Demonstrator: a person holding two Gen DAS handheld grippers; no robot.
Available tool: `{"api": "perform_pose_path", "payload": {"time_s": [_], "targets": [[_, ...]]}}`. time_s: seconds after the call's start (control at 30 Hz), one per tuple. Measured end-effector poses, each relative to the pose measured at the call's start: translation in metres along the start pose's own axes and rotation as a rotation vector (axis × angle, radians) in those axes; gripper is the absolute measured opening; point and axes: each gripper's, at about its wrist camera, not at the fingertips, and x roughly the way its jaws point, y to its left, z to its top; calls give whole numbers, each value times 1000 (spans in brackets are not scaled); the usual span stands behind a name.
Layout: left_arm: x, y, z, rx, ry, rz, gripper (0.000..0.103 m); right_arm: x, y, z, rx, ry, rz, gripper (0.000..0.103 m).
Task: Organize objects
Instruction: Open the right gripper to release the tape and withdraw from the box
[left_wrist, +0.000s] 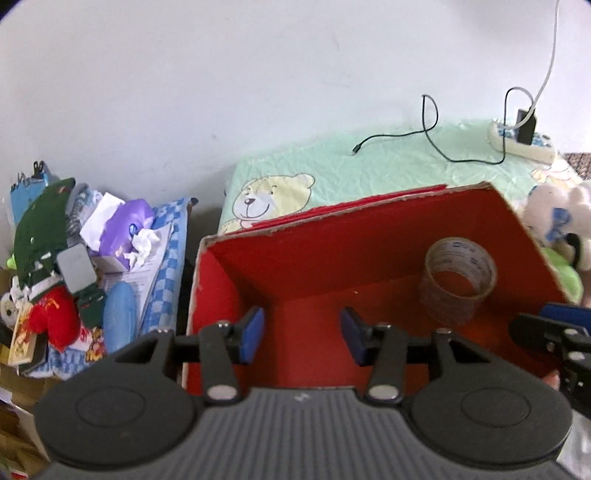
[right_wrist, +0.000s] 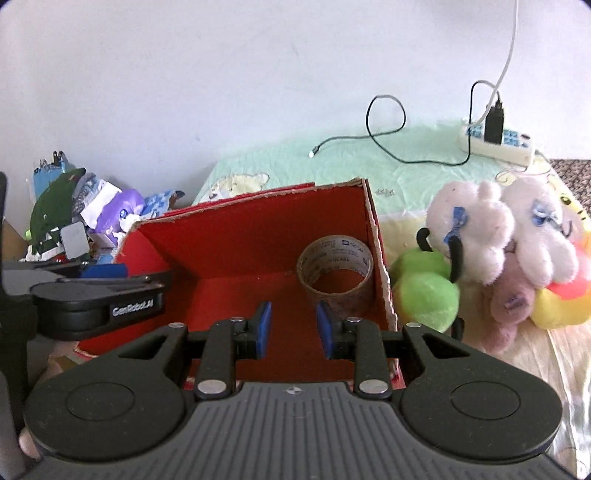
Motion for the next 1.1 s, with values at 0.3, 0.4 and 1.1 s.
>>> {"api": "perform_pose_path", "payload": {"time_s": [0.3, 0.4, 1.1], "targets": [[-42, -1, -23, 25, -55, 13, 60, -30, 7, -20, 22, -59, 1, 35], [-54, -3, -33, 40, -83, 30, 73, -35, 7, -26, 33, -62, -5, 36], [-66, 1, -69, -6, -12, -42, 86, -40, 10, -59, 97, -52, -17, 36]]}}
